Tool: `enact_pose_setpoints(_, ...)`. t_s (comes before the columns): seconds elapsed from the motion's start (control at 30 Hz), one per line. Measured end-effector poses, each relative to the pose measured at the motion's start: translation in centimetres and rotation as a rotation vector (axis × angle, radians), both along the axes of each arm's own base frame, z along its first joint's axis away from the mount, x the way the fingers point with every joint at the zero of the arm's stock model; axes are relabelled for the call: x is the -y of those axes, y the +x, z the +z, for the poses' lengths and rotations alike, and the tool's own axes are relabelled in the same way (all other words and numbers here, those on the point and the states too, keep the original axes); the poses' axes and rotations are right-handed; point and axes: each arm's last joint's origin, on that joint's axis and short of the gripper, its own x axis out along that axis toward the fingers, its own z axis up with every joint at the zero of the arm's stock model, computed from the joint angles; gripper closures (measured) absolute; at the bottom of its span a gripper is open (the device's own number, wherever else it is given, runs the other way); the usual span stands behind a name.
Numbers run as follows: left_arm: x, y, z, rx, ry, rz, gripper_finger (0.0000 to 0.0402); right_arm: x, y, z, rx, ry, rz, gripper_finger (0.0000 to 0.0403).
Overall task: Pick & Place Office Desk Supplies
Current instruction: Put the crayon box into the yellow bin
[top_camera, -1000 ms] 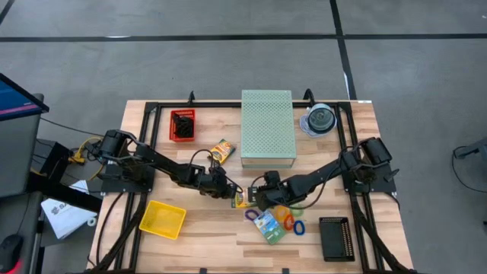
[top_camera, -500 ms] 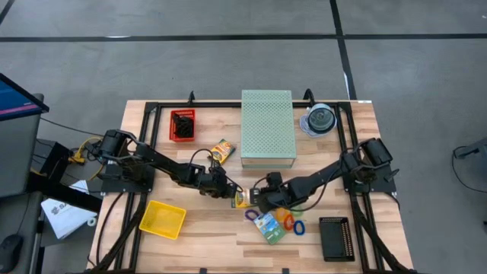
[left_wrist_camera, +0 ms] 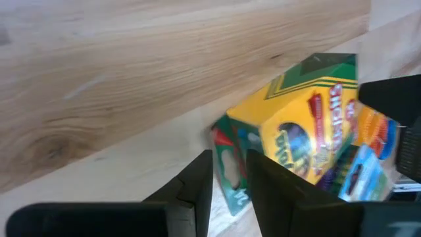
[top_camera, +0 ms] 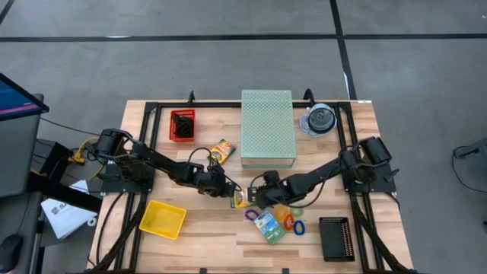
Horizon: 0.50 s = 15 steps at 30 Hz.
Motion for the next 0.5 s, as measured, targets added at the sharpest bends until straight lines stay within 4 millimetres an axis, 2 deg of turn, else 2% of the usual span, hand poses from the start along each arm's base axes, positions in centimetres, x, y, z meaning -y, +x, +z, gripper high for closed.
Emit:
enact_pose_setpoints(0.2,0.02,-0.01,0.00,-0.001,0.001,-0.002,0.0314,0.45,0.54,0.20,0.036,0.007,0.010,0.0403)
enact_pose_setpoints(0.5,-0.07,-0.29,-0.23,-0.037,0.018,0.006,0.0314,-0.42,0.48,0.31,0.060,0.017,0.026,0.0403)
